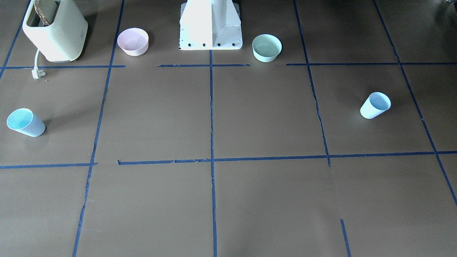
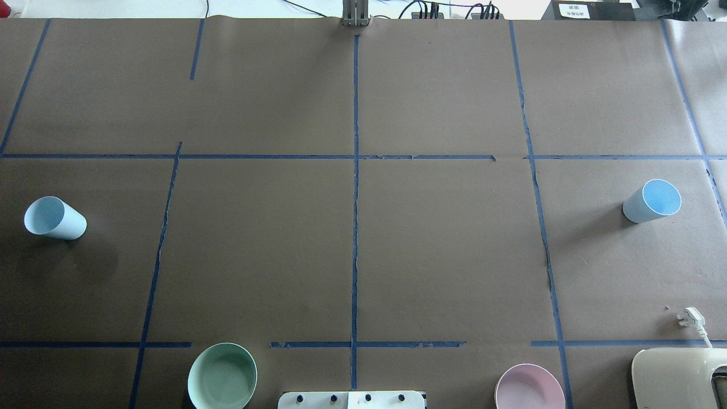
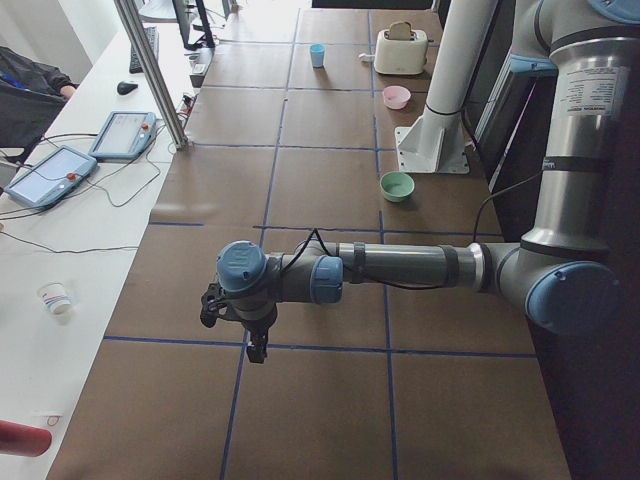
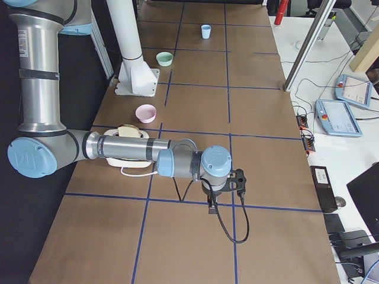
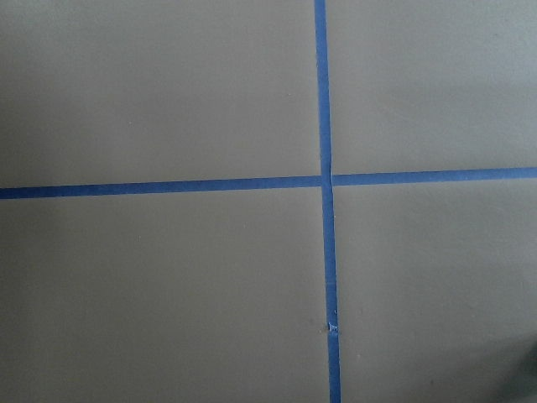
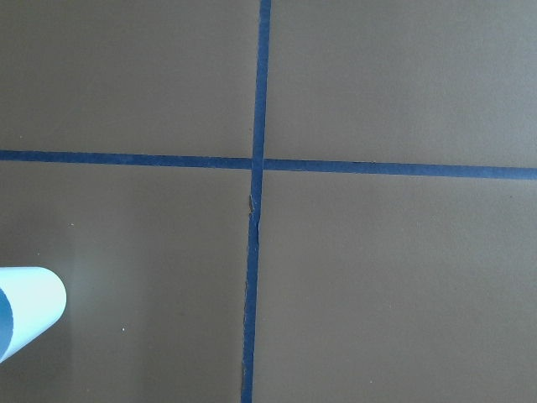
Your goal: Stack blue cups with both arms
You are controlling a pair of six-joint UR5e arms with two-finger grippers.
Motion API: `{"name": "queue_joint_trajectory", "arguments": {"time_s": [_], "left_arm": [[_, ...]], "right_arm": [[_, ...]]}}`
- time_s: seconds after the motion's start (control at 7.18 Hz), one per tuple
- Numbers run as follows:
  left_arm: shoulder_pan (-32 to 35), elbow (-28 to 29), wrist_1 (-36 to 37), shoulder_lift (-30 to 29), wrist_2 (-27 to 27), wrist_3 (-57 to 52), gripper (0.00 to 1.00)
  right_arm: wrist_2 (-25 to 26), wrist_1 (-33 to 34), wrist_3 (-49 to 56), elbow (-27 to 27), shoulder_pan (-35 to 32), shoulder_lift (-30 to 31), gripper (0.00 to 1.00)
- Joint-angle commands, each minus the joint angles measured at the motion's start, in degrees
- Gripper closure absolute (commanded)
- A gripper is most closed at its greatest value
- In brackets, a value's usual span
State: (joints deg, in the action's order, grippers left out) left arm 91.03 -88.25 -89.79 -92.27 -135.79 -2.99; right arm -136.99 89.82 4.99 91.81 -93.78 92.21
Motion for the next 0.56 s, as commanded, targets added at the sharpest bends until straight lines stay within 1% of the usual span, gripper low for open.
{"name": "queue_joint_trajectory", "arguments": {"time_s": [0.0,0.28,0.42], "left_arm": [[-0.1,-0.8,0.0,0.1,-0.1,0.0,0.0],[-1.9,-3.9,-1.3,0.3,-0.2,2.3,0.0],[-5.1,-7.1,-1.9,1.6,-2.1,9.3,0.0]], "right_arm": [[-0.1,0.0,-0.1,0.2,0.0,-0.1,0.0],[0.0,-0.1,-0.1,0.2,0.0,-0.2,0.0],[0.0,-0.1,-0.1,0.2,0.0,-0.2,0.0]]}}
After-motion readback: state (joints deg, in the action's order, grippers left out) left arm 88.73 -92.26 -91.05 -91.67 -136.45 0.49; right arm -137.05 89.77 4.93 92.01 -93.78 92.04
